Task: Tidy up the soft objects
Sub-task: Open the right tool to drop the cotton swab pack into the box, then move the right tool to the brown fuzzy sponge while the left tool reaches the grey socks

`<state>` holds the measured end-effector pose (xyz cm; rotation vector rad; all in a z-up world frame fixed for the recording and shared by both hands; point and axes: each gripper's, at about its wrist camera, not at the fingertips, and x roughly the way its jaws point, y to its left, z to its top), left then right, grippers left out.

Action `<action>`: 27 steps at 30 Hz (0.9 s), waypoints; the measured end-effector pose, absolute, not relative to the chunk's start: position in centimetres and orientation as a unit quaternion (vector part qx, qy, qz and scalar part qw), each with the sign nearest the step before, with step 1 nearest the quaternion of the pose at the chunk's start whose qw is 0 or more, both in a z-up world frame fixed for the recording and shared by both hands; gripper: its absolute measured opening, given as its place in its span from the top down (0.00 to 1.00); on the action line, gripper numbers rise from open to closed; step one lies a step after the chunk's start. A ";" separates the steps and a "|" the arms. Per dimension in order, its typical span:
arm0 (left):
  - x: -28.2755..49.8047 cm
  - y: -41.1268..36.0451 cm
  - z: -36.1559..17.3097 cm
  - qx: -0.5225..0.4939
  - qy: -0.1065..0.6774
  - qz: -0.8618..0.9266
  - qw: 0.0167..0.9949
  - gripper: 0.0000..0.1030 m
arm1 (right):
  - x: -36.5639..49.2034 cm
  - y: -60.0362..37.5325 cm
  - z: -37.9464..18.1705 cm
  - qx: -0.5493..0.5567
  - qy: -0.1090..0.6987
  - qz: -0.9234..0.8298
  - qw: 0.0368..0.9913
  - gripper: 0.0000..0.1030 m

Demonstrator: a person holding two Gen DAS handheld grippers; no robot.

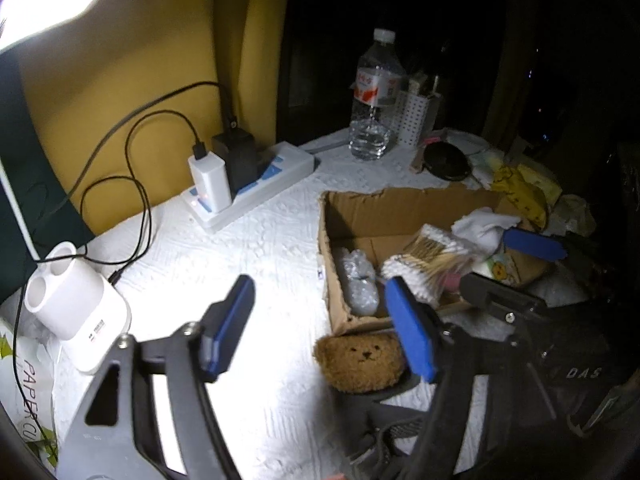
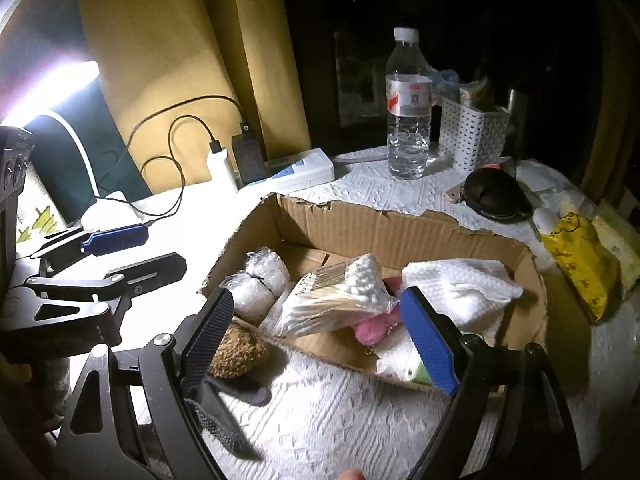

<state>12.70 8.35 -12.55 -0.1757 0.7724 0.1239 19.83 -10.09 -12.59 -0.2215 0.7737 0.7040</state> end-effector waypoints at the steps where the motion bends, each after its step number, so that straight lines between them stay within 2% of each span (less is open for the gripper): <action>1: 12.4 8.3 -12.4 -0.086 0.374 0.060 0.921 0.31 | 19.5 -10.2 -12.4 -0.106 0.366 0.335 0.861 0.15; 13: 8.8 8.3 -10.8 -0.083 0.360 0.061 0.927 0.31 | 16.4 -10.4 -10.5 -0.110 0.352 0.334 0.868 0.15; 27: 5.9 9.4 -12.9 -0.090 0.381 0.073 0.917 0.31 | 14.2 -9.3 -11.4 -0.105 0.359 0.340 0.863 0.15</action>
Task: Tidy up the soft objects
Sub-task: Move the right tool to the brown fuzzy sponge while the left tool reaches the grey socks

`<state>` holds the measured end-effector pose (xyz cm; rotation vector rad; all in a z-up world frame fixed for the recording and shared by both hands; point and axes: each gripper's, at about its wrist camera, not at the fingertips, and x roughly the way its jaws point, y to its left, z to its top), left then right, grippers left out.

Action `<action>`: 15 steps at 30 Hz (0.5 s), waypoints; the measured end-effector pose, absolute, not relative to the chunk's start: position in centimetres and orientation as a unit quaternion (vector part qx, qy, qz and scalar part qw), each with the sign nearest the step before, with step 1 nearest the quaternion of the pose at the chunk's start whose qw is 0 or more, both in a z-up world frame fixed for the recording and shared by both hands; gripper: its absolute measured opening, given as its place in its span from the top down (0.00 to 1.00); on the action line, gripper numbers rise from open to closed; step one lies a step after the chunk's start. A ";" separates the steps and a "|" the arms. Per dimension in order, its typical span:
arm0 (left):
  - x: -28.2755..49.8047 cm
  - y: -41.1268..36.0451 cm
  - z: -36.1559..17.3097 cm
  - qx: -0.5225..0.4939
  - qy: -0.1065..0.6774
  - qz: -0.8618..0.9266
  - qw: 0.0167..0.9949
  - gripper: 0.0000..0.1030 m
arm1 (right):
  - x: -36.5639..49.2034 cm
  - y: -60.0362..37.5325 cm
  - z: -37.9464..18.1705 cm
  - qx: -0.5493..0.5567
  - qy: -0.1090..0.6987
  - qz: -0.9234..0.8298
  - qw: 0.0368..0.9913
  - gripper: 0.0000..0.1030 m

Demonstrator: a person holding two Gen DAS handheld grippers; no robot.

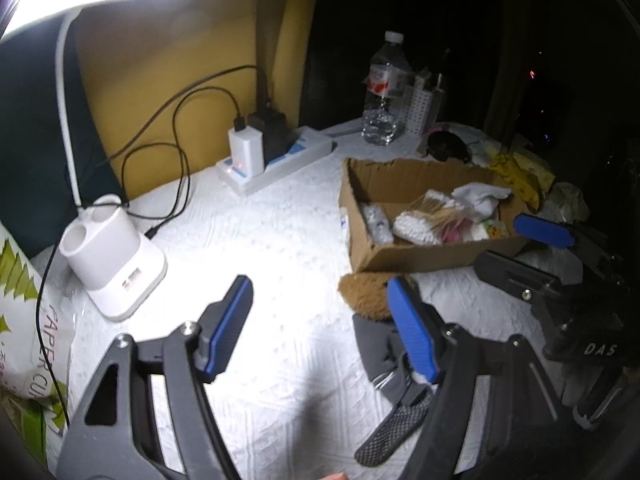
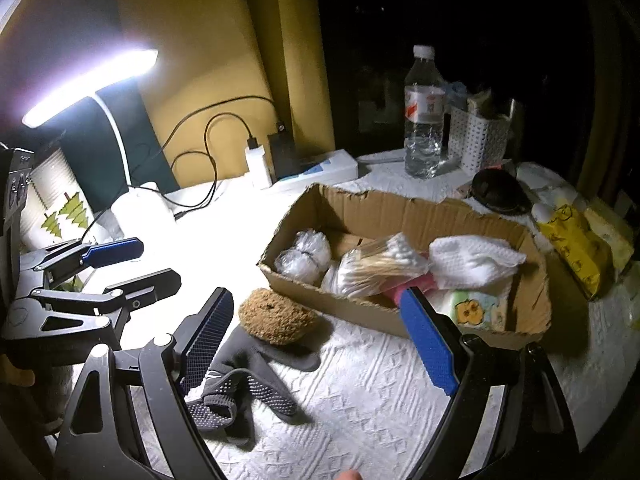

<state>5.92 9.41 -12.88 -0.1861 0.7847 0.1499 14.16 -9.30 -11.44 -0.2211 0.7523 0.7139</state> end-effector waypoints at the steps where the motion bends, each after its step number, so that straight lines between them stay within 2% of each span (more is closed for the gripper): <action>1: 5.7 9.5 -13.2 -0.091 0.384 0.074 0.916 0.31 | 14.1 -9.1 -11.7 -0.106 0.361 0.342 0.861 0.15; 15: 5.2 12.1 -16.2 -0.123 0.407 0.091 0.901 0.31 | 14.5 -5.6 -15.3 -0.122 0.395 0.349 0.841 0.15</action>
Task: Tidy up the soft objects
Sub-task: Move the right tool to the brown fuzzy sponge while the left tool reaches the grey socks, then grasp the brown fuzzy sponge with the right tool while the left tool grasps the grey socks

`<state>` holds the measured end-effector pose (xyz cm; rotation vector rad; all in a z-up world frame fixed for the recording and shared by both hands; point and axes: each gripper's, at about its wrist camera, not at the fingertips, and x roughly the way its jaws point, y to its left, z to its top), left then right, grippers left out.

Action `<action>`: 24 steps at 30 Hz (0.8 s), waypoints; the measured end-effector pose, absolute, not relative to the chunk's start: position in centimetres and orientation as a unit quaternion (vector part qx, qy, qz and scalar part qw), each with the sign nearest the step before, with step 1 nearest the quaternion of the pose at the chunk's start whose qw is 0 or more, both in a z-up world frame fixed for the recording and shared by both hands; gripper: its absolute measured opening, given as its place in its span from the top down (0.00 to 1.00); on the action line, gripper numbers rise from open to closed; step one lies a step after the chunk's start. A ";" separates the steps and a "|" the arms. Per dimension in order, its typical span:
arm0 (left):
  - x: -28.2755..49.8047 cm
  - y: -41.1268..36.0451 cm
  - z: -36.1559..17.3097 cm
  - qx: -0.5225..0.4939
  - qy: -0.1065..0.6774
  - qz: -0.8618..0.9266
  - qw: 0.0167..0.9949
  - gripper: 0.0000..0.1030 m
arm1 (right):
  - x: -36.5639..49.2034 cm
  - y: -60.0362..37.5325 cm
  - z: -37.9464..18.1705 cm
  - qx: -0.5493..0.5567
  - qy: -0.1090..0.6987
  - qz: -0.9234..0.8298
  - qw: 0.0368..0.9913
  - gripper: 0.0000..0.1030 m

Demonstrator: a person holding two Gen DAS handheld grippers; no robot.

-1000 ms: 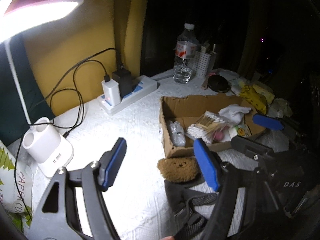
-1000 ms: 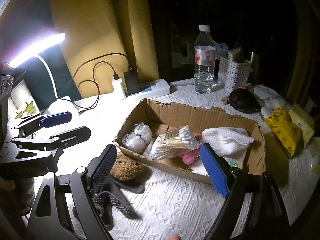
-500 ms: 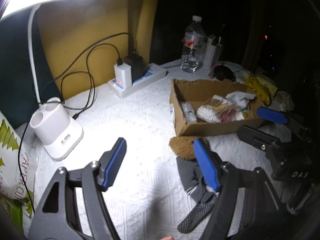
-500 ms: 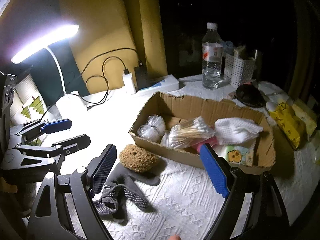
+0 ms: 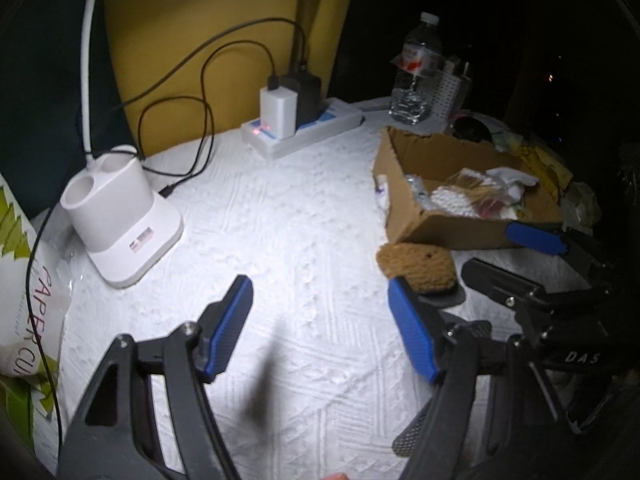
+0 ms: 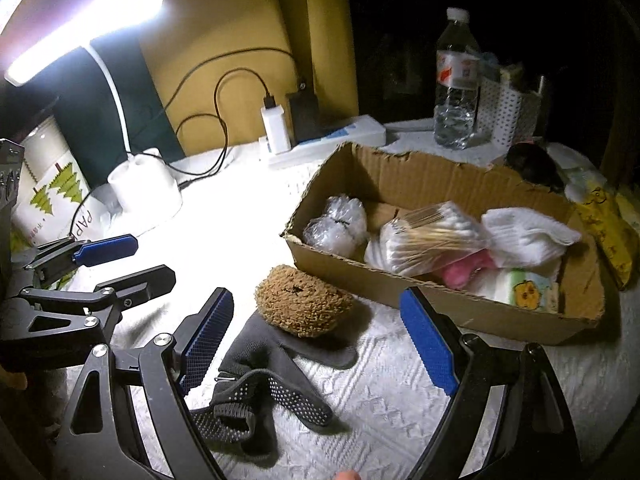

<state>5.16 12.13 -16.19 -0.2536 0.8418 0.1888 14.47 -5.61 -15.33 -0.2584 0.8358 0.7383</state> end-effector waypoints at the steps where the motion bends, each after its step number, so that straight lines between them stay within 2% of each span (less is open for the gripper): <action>1: 5.2 12.2 -16.4 -0.124 0.408 0.093 0.900 0.31 | 14.6 -5.4 -15.6 -0.123 0.398 0.349 0.839 0.15; 19: 5.6 13.8 -18.9 -0.153 0.426 0.107 0.886 0.31 | 16.7 -1.9 -19.7 -0.138 0.441 0.353 0.813 0.15; 20: 5.6 13.9 -19.0 -0.154 0.427 0.107 0.885 0.31 | 16.8 -1.8 -19.9 -0.138 0.444 0.354 0.812 0.17; 22: 5.6 13.9 -19.2 -0.154 0.429 0.107 0.883 0.31 | 16.9 -1.8 -20.2 -0.138 0.448 0.354 0.809 0.28; 24: 5.7 13.9 -19.3 -0.153 0.431 0.107 0.883 0.30 | 17.0 -1.8 -20.4 -0.138 0.452 0.352 0.808 0.32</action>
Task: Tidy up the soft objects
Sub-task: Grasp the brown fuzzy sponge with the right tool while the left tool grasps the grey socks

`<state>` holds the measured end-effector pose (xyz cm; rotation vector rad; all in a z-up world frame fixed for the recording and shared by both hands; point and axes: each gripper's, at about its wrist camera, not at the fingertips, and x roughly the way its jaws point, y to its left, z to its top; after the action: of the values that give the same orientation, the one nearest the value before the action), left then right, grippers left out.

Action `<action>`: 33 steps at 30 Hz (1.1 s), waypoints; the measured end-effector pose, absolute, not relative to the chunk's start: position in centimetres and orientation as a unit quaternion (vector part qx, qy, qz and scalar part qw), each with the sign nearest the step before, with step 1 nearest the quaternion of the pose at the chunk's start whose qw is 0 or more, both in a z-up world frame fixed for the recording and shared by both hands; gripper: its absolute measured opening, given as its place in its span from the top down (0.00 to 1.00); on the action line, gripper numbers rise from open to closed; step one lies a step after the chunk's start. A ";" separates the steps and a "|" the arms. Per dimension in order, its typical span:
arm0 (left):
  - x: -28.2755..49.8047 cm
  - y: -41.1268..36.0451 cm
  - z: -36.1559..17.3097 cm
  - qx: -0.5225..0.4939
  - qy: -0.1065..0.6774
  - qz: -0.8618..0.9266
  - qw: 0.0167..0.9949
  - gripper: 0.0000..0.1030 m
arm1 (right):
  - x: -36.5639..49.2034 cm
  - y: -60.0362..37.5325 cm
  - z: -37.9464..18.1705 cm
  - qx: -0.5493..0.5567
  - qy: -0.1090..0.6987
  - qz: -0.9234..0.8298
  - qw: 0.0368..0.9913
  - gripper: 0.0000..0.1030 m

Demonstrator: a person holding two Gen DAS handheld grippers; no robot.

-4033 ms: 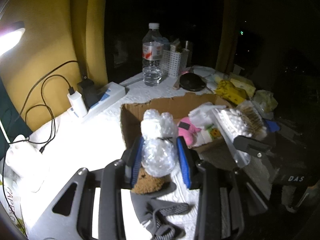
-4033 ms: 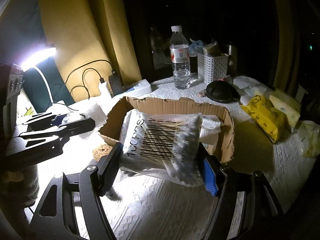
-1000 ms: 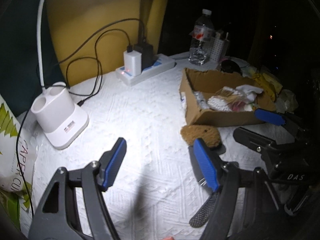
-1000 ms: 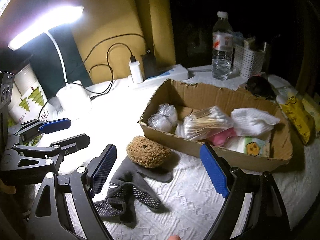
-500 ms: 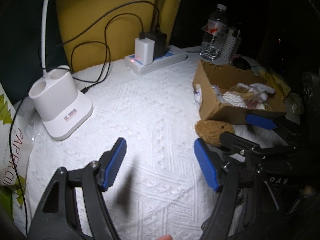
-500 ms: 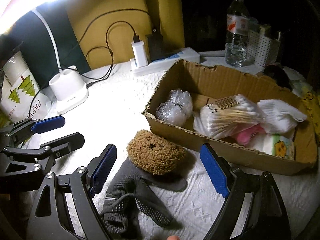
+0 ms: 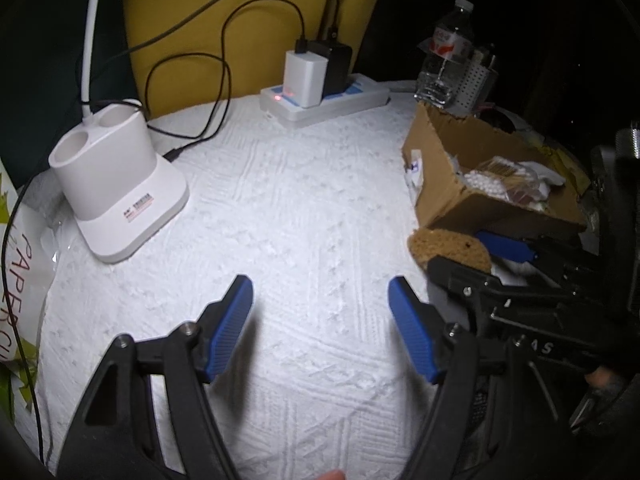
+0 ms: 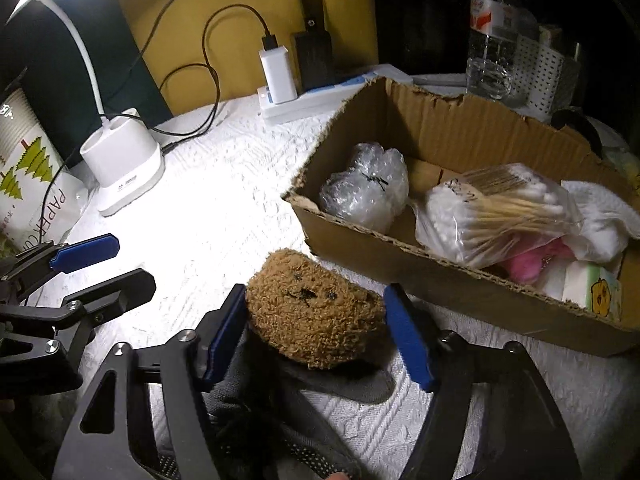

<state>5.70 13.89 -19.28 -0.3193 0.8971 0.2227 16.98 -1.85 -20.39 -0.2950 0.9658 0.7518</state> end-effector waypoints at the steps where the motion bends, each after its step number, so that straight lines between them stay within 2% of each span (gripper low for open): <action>1: 5.7 13.8 -19.2 -0.153 0.431 0.107 0.883 0.30 | 17.0 -1.9 -20.4 -0.136 0.452 0.353 0.808 0.33; 4: 5.7 13.6 -19.0 -0.150 0.429 0.106 0.884 0.30 | 16.9 -2.3 -19.9 -0.135 0.448 0.354 0.810 0.37; 18: 6.3 8.7 -18.6 -0.121 0.440 0.069 0.887 0.30 | 15.5 -7.5 -16.8 -0.110 0.418 0.337 0.836 0.37; 33: 7.8 3.2 -20.8 -0.065 0.476 0.030 0.876 0.31 | 15.4 -13.7 -16.5 -0.074 0.418 0.292 0.857 0.37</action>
<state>7.83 3.17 -20.82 -0.1362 0.9942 0.0632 15.41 -13.75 -16.50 -0.1551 0.8787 0.6125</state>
